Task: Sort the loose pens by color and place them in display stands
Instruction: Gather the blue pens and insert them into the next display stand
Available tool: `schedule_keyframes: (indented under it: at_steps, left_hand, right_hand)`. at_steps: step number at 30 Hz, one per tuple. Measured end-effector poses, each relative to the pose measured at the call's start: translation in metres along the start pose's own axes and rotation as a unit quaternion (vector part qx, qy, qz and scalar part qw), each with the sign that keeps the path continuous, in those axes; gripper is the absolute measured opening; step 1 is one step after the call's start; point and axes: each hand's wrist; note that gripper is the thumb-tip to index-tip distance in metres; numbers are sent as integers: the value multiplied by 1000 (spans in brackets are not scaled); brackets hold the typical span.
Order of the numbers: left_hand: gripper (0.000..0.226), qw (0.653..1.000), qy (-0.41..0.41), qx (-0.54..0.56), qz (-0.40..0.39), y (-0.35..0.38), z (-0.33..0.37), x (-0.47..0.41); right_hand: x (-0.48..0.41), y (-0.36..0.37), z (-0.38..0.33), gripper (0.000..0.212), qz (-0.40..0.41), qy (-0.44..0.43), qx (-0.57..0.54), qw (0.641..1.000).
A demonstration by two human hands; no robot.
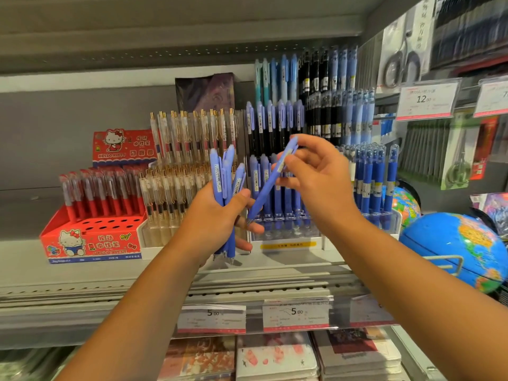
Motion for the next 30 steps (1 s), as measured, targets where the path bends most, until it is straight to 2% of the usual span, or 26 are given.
schedule_keyframes:
  at_steps: [5, 10, 13, 16, 21, 23, 26, 30]
  left_hand:
    - [9, 998, 20, -54, 0, -3, -3, -2]
    - [28, 1000, -2, -12, -14, -6, -5, -3]
    - [26, 1000, -9, -10, -24, -6, -4, -3]
    - [13, 1000, -11, 3, -20, -5, -6, -4]
    - [27, 1000, -14, -9, -1, -4, -6, -4]
    - [25, 1000, -15, -13, -1, -4, -5, -4]
    - [11, 1000, -8, 1, -8, -3, -3, -2]
    - [19, 1000, 7, -24, -10, -1, -2, -2]
  right_hand:
    - [-6, -12, -1, 30, 39, -73, 34, 996]
    - [-8, -18, 4, 33, 63, -151, 170, 972]
    - [-10, -23, 3, 35, 83, -194, 230, 950]
    - [-10, -28, 3, 37, 92, -172, 265, 944]
    - [-9, -27, 4, 39, 60, -104, 327, 937]
    - [-10, -27, 6, 38, 48, -79, 362, 928]
    - [-11, -28, 6, 40, 38, -61, 431, 899]
    - [-14, -29, 2, 43, 24, -53, 515, 855]
Point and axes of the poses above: each hand's wrist, its own x-axis away from the middle knuckle, its own y-axis out of the palm, z = x × y, and after that the axes turned 8 degrees about y, right-handed
